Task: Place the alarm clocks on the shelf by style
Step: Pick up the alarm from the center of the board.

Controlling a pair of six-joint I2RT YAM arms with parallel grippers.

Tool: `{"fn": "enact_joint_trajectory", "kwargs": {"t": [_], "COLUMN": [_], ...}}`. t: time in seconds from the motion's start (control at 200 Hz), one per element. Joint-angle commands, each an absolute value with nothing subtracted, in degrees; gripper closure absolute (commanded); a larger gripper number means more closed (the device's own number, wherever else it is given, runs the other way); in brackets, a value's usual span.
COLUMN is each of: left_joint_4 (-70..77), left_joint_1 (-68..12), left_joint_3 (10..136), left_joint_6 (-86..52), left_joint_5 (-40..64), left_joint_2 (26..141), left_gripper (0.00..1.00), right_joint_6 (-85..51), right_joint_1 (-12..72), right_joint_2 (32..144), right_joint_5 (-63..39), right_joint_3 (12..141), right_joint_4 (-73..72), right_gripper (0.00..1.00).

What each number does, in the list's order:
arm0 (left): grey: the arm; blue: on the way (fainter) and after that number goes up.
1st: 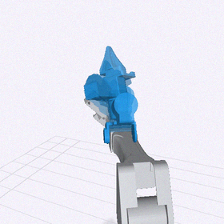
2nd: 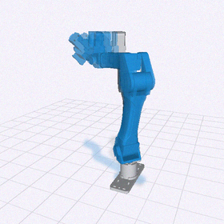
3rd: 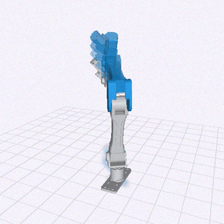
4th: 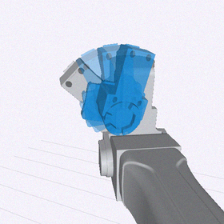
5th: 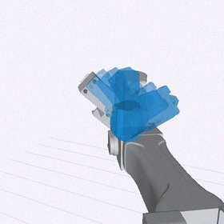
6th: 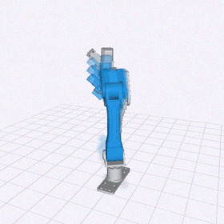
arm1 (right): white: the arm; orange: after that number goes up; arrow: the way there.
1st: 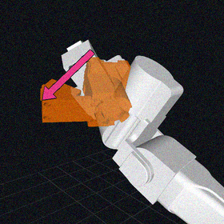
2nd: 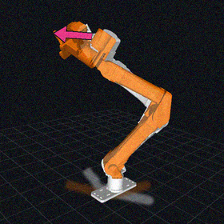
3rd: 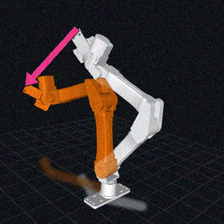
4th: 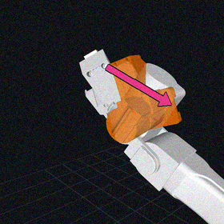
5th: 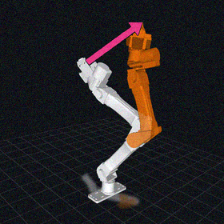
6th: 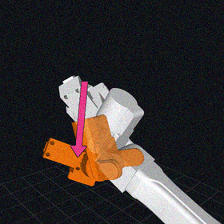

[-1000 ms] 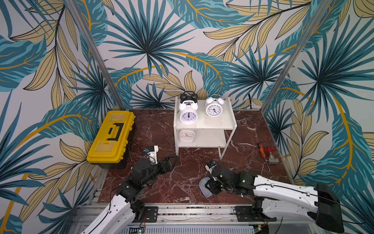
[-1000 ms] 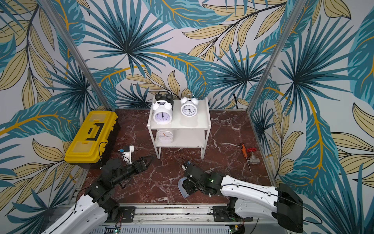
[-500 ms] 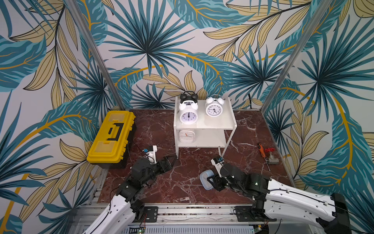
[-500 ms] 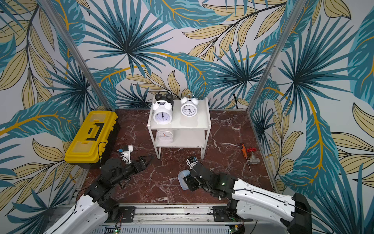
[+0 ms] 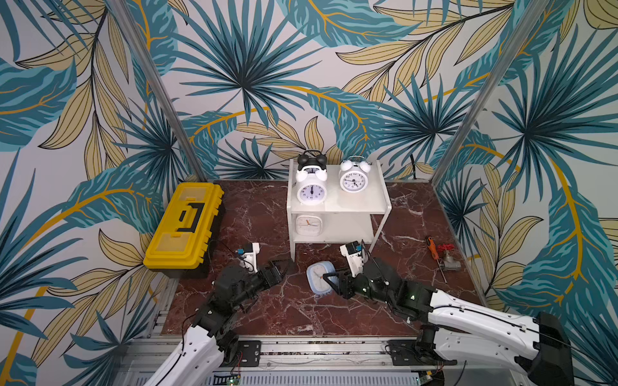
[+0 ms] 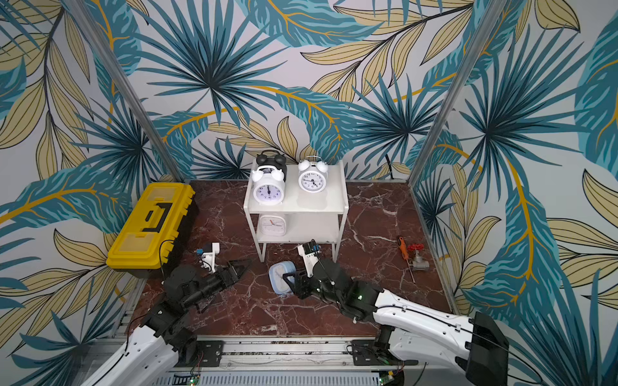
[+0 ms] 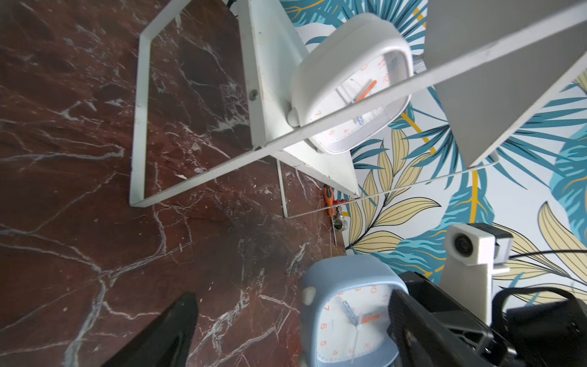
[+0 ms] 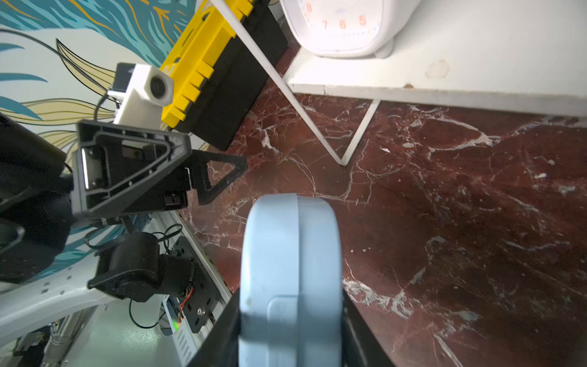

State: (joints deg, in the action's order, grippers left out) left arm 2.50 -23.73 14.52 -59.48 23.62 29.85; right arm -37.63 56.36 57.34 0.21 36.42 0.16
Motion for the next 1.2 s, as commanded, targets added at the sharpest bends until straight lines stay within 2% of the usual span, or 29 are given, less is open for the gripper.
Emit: {"fn": "enact_joint_trajectory", "kwargs": {"t": [0.0, 0.215, 0.456, 0.641, 0.821, 1.197], "left_joint_4": [13.5, 25.4, 38.6, 41.1, 47.8, 50.8], "left_joint_1": [-23.3, -23.2, -23.2, -22.6, -22.3, -22.2], "left_joint_3": [11.9, 11.2, 11.2, 11.6, 12.5, 13.5], "left_joint_6": [-62.4, -66.8, -70.8, -71.1, -73.7, -74.9], "left_joint_5": [29.7, 37.3, 45.6, 44.7, 44.8, 42.9], "left_joint_2": [29.7, 31.1, 36.7, 39.6, 42.0, 43.3], "left_gripper": [0.04, 0.04, 0.03, 0.07, 0.17, 0.52], "right_joint_6": [-40.8, -47.6, -52.0, -55.1, -56.7, -57.6], "right_joint_1": [53.8, 49.0, 47.8, 47.6, 47.5, 47.4], "right_joint_2": [57.1, 56.3, 57.9, 59.2, 60.8, 63.6], "right_joint_5": [-7.4, -18.8, -24.7, -28.0, -29.1, -28.1], "right_joint_3": [37.1, 34.2, 34.5, 33.8, 33.5, 33.5], "right_joint_4": [-8.0, -20.6, -27.6, -33.8, -34.7, -35.8], "right_gripper": [0.8, 0.8, 0.8, 0.8, 0.8, 0.78]}}
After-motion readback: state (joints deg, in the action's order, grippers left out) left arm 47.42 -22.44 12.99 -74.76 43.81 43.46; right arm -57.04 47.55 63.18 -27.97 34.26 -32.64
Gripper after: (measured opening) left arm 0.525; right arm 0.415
